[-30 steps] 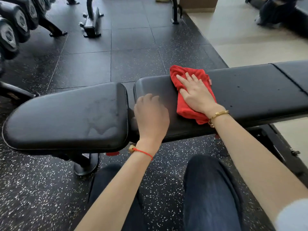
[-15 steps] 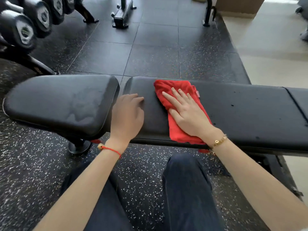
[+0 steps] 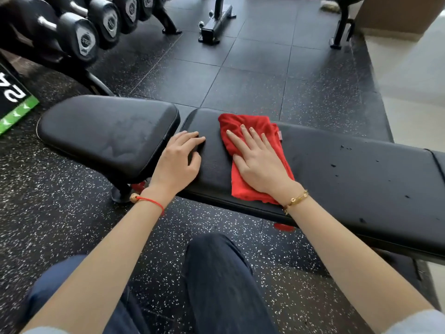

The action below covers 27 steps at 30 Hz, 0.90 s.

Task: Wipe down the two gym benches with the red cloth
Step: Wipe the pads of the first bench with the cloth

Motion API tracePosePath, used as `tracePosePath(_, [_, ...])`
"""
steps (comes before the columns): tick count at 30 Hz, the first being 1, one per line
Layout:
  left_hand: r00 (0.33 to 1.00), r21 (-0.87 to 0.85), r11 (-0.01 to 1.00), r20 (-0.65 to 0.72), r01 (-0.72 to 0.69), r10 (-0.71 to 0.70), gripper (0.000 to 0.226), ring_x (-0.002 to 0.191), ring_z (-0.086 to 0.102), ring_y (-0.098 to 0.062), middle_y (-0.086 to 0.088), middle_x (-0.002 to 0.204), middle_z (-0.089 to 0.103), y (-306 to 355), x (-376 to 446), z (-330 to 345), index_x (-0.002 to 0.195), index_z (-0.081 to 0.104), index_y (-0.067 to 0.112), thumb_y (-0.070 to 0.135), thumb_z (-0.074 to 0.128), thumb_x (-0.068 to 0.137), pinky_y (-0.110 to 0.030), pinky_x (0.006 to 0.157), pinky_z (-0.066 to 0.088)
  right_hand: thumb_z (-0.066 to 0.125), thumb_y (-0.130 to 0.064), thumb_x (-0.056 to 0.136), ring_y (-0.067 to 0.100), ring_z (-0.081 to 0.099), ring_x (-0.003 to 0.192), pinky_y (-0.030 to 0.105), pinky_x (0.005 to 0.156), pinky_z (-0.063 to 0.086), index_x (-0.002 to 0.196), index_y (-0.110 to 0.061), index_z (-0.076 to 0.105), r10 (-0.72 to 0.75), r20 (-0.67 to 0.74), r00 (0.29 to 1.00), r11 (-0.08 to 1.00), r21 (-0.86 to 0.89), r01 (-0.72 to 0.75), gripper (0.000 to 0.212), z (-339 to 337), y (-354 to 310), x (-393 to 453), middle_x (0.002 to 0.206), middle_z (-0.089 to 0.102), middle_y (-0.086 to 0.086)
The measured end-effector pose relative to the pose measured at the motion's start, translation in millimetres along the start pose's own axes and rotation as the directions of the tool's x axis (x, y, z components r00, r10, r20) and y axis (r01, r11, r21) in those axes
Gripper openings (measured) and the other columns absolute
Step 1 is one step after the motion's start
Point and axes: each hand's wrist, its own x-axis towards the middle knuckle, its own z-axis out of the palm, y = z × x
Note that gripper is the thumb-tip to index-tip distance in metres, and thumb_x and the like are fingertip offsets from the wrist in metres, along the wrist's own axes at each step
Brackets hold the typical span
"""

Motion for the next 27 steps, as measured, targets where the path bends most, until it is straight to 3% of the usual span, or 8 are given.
tracePosePath(5, [0.998, 0.005, 0.999, -0.042, 0.044, -0.044, 0.037, 0.14, 0.039, -0.023, -0.005, 0.14, 0.056, 9, -3, 7, 0.128, 0.062, 0.012, 0.013, 0.056, 0.092, -0.039, 0.12, 0.028, 0.035, -0.036, 0.1, 0.02, 0.005, 0.151, 0.036, 0.123, -0.002, 0.153, -0.038, 0.016, 0.025, -0.006, 1.0, 1.0, -0.008, -0.025, 0.056, -10, 28, -17, 0.164, 0.01, 0.001])
tracePosePath(12, [0.997, 0.025, 0.999, -0.077, 0.022, -0.02, 0.036, 0.137, 0.043, -0.02, -0.001, 0.137, 0.059, 7, -4, 7, 0.125, 0.064, 0.016, 0.015, 0.056, 0.09, -0.044, 0.115, 0.035, 0.033, -0.035, 0.101, 0.025, 0.002, 0.151, 0.042, 0.122, -0.003, 0.155, -0.034, 0.014, 0.152, 0.028, 0.988, 0.988, -0.033, -0.151, 0.057, -11, 31, 39, 0.164, 0.005, 0.007])
tracePosePath(21, [0.995, 0.046, 0.999, -0.104, 0.017, -0.012, 0.039, 0.137, 0.043, -0.018, 0.0, 0.138, 0.058, 2, -5, 10, 0.126, 0.063, 0.018, 0.02, 0.054, 0.089, -0.041, 0.115, 0.035, 0.038, -0.033, 0.1, 0.018, 0.008, 0.151, 0.039, 0.123, 0.003, 0.153, -0.04, 0.018, -0.099, 0.025, 0.995, 0.995, -0.003, 0.1, 0.057, -12, 23, -36, 0.163, 0.013, -0.003])
tracePosePath(27, [0.994, 0.064, 0.998, -0.109, 0.019, -0.012, 0.041, 0.138, 0.043, -0.02, 0.001, 0.14, 0.057, 2, -5, 13, 0.128, 0.062, 0.019, 0.022, 0.052, 0.089, -0.043, 0.115, 0.035, 0.035, -0.034, 0.102, 0.022, 0.003, 0.151, 0.039, 0.123, -0.002, 0.154, -0.038, 0.015, 0.123, 0.041, 0.992, 0.992, -0.012, -0.123, 0.056, -22, 54, -3, 0.164, 0.007, 0.001])
